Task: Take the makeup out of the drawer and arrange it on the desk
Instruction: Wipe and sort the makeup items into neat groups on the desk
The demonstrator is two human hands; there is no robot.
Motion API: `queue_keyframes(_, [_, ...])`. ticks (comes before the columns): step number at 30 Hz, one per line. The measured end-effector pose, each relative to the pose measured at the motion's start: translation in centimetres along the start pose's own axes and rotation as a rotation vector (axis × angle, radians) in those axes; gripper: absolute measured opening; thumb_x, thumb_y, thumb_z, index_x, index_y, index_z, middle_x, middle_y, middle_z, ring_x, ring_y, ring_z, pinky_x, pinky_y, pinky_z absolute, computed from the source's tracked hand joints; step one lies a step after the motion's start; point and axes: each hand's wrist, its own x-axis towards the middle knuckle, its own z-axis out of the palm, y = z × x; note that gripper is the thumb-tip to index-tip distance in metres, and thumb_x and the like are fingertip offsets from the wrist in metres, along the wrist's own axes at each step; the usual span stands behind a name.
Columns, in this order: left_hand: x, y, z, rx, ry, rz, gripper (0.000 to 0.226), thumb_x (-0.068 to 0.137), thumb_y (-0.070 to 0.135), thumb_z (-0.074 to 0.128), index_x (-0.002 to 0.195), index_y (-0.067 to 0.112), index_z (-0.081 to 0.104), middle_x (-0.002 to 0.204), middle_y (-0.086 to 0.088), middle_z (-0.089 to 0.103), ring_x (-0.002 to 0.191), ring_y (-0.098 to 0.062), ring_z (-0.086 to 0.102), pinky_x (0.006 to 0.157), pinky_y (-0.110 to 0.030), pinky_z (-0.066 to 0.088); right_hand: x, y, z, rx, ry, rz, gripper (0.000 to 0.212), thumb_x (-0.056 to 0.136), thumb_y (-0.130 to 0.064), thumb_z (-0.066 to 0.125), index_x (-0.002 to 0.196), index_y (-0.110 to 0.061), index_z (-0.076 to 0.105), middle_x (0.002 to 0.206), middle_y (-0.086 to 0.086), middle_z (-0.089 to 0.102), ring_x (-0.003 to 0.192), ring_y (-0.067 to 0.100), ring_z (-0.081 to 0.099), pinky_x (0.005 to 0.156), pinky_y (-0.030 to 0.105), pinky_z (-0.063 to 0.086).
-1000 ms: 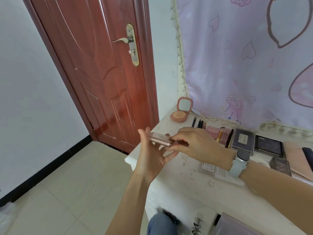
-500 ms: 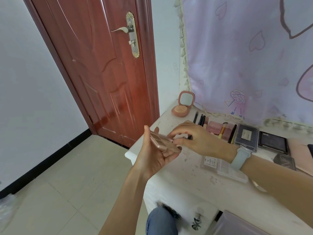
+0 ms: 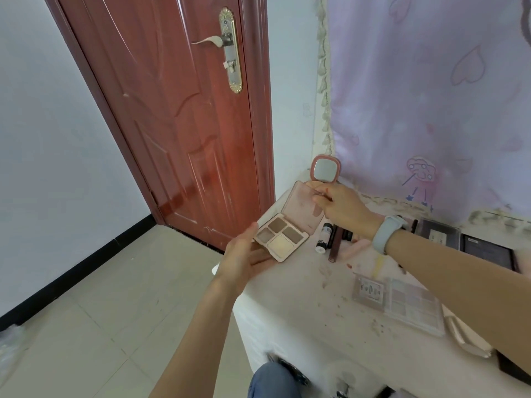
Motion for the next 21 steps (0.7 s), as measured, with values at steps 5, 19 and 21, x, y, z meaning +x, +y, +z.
queue_keyframes(5, [2.3, -0.8, 1.0, 0.755, 0.258, 0.267, 0.054, 0.075, 0.047, 0.067, 0.114, 0.011, 0.057, 0.105, -0.002, 0.067, 0.112, -0.025, 0.05, 0.094, -0.04, 0.044, 2.4, 1.0, 1.0, 0.034, -0.024, 0.089, 0.021, 0.093, -0.006, 0.045, 0.102, 0.002, 0.062, 0.079, 0.017, 0.07, 0.06, 0.007, 0.052, 0.058, 0.009, 0.039])
queue_keyframes(19, [3.0, -3.5, 0.5, 1.289, 0.458, 0.369, 0.099, 0.069, 0.069, 0.056, 0.146, 0.02, 0.016, 0.146, 0.004, 0.03, 0.134, -0.018, 0.018, 0.106, -0.036, 0.015, 3.8, 2.0, 2.4, 0.131, -0.04, 0.146, 0.024, 0.092, -0.001, 0.043, 0.096, 0.021, 0.054, 0.089, 0.034, 0.06, 0.04, -0.009, 0.052, 0.044, 0.01, 0.038])
queue_keyframes(21, [2.9, -3.9, 0.6, 1.31, 0.507, 0.42, 0.097, 0.069, 0.071, 0.053, 0.145, 0.021, 0.018, 0.144, 0.004, 0.033, 0.133, -0.018, 0.021, 0.104, -0.035, 0.017, 3.6, 1.9, 2.2, 0.178, -0.04, 0.164, 0.025, 0.092, -0.003, 0.043, 0.1, 0.018, 0.053, 0.091, 0.035, 0.058, 0.044, -0.005, 0.053, 0.042, 0.01, 0.04])
